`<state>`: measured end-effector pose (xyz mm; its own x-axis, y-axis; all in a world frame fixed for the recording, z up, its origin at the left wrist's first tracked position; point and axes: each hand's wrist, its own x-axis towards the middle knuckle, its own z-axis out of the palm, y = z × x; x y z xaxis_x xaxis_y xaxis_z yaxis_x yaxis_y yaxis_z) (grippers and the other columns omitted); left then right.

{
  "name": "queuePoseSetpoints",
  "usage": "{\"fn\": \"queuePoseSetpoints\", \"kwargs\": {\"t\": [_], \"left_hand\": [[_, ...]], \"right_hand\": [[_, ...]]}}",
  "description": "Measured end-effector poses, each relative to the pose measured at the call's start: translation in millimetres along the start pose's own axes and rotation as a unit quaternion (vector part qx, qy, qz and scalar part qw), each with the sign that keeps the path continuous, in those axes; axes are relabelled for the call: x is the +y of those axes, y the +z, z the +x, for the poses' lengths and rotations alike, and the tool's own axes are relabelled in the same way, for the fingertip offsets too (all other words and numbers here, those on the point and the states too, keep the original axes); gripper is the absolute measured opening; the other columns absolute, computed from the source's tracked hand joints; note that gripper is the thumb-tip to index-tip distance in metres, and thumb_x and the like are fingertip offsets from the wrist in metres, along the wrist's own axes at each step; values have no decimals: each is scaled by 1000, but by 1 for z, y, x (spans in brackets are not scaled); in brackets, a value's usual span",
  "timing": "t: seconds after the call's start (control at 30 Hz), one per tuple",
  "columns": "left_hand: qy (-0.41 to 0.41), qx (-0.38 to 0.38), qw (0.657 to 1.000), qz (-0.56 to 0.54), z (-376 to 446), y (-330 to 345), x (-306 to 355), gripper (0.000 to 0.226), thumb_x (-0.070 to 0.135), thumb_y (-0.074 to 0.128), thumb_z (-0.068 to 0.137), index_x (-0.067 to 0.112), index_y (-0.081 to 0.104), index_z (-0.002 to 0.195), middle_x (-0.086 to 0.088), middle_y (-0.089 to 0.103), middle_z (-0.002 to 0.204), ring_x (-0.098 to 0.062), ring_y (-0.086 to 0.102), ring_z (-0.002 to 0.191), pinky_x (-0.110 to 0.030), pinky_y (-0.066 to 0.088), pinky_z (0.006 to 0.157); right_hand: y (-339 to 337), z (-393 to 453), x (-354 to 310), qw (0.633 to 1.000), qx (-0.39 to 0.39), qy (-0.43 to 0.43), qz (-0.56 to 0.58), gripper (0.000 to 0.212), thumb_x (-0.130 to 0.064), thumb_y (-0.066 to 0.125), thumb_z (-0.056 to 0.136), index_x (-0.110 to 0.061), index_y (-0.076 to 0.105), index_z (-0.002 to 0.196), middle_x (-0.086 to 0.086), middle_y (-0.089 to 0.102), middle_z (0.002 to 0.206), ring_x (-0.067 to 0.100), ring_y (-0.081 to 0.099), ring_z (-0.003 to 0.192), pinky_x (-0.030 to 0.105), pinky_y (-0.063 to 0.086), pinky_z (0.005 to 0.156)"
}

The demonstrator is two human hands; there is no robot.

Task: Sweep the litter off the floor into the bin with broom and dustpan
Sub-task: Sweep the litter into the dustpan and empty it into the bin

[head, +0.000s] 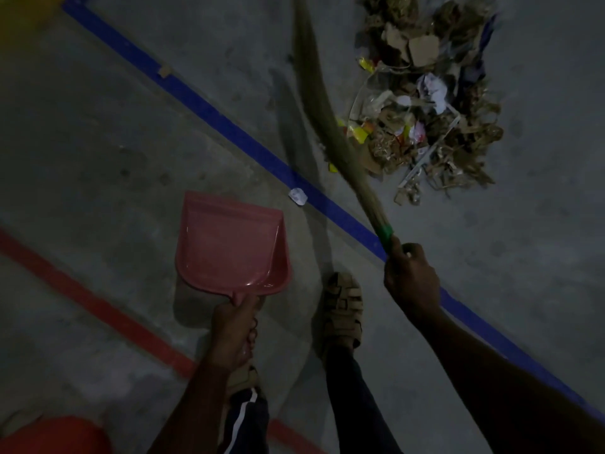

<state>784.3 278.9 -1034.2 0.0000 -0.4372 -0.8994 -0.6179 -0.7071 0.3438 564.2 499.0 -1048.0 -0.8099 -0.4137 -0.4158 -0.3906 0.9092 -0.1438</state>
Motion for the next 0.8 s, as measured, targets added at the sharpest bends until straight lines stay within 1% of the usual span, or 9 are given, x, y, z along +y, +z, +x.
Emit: {"fn": "queuePoseSetpoints", "kwargs": {"t": [0.07,0.17,0.27,0.37,0.47,0.57,0.63,0.73,0.8], "left_hand": [[4,1,1000,1,2,-2,-2,34,27,68,95,8,53,70,-5,41,50,-12,33,32,-16,26,39],[8,2,1000,9,3,-5,-5,32,25,66,96,9,52,72,-5,41,52,-10,32,31,-14,25,36],[0,9,1000,22,5,-3,-11,30,25,64,97,8,52,75,-6,40,51,-10,31,29,-13,24,36],[-14,7,1000,26,4,2,-15,31,25,64,97,9,51,74,-5,39,49,-11,32,30,-14,25,36],[-13,2,999,39,0,12,-16,34,29,65,97,9,52,72,-5,41,49,-12,34,33,-15,26,35],[4,9,999,42,-4,23,-16,34,29,65,97,8,53,73,-5,43,50,-11,35,33,-15,27,36],[4,19,999,40,-5,31,-19,40,30,66,97,7,53,68,-4,43,48,-11,35,33,-16,26,36],[-22,32,999,35,-8,38,-24,41,34,67,96,10,52,65,-2,43,46,-12,35,35,-16,26,36],[-40,33,998,38,-10,43,-27,39,32,66,96,12,50,67,-1,41,45,-11,33,33,-15,26,35]], "right_hand": [[10,-8,2,1000,-18,-8,-12,55,-24,58,95,-16,41,146,17,52,114,19,43,57,28,39,44],[16,-21,7,999,-13,-37,-7,56,-19,65,90,-8,48,142,20,55,112,16,40,55,20,27,44],[16,-32,14,999,9,-50,4,57,-16,68,87,-5,50,141,20,56,112,17,40,56,24,33,46],[18,-41,28,998,23,-58,14,60,-15,71,85,-3,51,140,21,57,115,16,42,58,23,32,48],[22,-47,45,996,19,-85,34,58,-16,70,87,-5,52,140,19,56,117,20,51,57,23,34,48],[27,-46,58,992,-11,-124,29,55,-19,71,87,-8,54,138,19,59,113,23,54,52,26,39,43],[32,-42,65,990,-51,-133,2,54,-23,67,90,-10,51,139,18,59,110,24,54,51,30,45,41],[35,-36,72,988,-105,-100,-53,52,-30,55,97,-17,43,146,16,55,112,22,54,57,36,52,45],[31,-28,78,992,-98,-59,-61,50,-27,52,98,-17,42,145,16,53,108,24,52,57,35,49,45]]}}
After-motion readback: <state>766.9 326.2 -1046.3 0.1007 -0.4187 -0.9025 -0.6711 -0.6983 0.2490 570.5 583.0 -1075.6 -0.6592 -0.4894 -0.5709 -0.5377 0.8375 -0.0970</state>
